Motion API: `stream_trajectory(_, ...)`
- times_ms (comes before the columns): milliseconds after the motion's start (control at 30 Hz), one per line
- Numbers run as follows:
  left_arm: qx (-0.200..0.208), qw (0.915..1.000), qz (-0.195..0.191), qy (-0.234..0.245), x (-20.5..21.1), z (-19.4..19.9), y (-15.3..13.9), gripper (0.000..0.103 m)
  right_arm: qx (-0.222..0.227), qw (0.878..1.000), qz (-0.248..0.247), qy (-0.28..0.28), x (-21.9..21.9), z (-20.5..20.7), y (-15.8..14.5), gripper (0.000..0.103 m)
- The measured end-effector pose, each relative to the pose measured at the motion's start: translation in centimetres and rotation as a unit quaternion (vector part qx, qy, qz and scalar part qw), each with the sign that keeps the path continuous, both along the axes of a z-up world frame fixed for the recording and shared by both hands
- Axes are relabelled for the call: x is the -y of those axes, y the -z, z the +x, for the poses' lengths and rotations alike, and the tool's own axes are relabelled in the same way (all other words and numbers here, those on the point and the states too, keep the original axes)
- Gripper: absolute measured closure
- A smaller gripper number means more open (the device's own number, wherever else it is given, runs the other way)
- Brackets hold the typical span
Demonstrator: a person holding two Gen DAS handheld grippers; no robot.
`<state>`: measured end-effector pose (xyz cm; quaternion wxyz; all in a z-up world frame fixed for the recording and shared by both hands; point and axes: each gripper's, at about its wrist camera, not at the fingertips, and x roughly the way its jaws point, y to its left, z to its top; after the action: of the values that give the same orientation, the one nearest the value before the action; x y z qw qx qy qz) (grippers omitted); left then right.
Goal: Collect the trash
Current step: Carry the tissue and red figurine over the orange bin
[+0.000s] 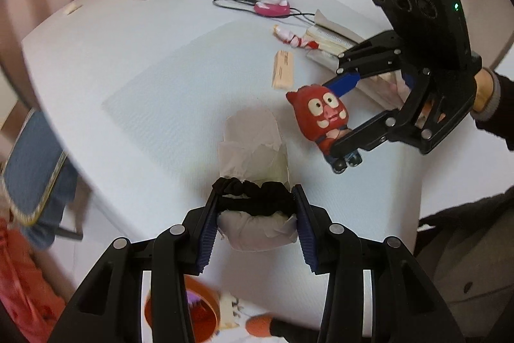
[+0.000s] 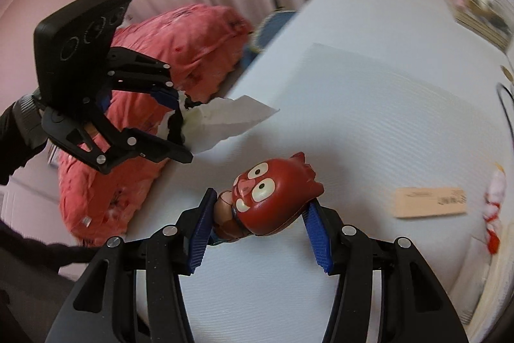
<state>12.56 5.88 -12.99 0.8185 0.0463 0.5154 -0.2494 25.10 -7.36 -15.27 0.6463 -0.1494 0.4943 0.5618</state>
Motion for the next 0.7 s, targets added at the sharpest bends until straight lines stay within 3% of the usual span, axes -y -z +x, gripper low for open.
stream_trajectory(467, -0.014, 0.9919, 0.0, -0.126, -8.2, -11.7, 0.1, 0.057, -0.01, 0.99, 0.009, -0.141, -10.8, -10.1, -1.2, 0.049)
stream_trajectory(700, -0.022, 0.9846, -0.004, -0.173, -12.3, -15.0, 1.2, 0.057, -0.015, 0.983, 0.007, -0.184, -17.0, -14.8, -0.2, 0.049)
